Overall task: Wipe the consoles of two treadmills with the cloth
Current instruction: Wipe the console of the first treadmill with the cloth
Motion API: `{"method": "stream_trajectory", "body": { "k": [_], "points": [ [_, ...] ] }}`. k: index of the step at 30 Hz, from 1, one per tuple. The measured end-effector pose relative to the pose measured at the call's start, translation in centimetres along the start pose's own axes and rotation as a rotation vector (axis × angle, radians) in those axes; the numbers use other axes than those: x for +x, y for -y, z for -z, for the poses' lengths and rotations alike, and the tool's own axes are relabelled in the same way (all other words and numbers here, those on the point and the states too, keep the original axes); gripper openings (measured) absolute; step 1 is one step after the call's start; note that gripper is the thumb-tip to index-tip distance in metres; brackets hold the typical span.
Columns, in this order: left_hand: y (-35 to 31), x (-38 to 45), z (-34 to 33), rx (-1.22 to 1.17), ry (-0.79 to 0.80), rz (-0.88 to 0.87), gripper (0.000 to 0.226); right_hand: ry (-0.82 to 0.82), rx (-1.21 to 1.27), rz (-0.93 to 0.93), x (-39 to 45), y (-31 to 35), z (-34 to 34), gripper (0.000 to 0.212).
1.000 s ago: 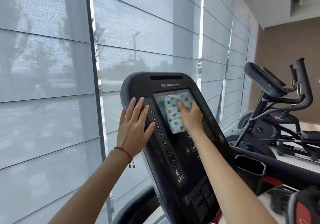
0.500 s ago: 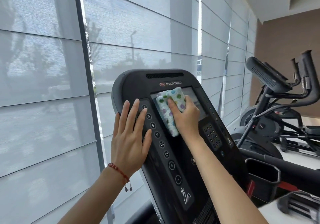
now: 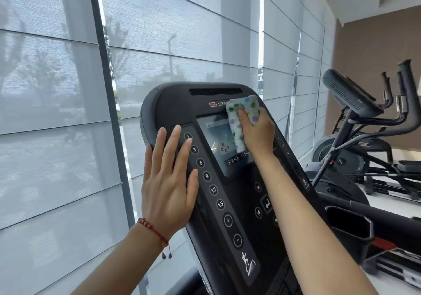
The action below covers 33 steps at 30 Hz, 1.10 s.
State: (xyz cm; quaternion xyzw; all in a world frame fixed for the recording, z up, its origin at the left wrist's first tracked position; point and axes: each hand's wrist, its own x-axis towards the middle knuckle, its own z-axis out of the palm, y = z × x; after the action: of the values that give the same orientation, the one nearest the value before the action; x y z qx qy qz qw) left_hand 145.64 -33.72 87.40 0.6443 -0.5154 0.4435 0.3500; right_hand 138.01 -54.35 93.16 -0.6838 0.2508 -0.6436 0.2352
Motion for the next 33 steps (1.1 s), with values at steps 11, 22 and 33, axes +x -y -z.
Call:
{"method": "stream_trajectory", "body": {
  "k": [11, 22, 33],
  "points": [
    [0.0, -0.1, 0.1, -0.020, -0.014, -0.004, 0.050, 0.129, 0.103, 0.246, -3.2, 0.6, 0.6, 0.042],
    [0.0, -0.1, 0.1, -0.013, -0.013, 0.002, 0.049, -0.001, -0.054, -0.042, 4.5, -6.2, 2.0, 0.039],
    [-0.2, -0.1, 0.0, -0.030, -0.018, 0.022, 0.050, 0.132, 0.009, 0.089, -2.1, -0.9, 2.2, 0.030]
  ]
}}
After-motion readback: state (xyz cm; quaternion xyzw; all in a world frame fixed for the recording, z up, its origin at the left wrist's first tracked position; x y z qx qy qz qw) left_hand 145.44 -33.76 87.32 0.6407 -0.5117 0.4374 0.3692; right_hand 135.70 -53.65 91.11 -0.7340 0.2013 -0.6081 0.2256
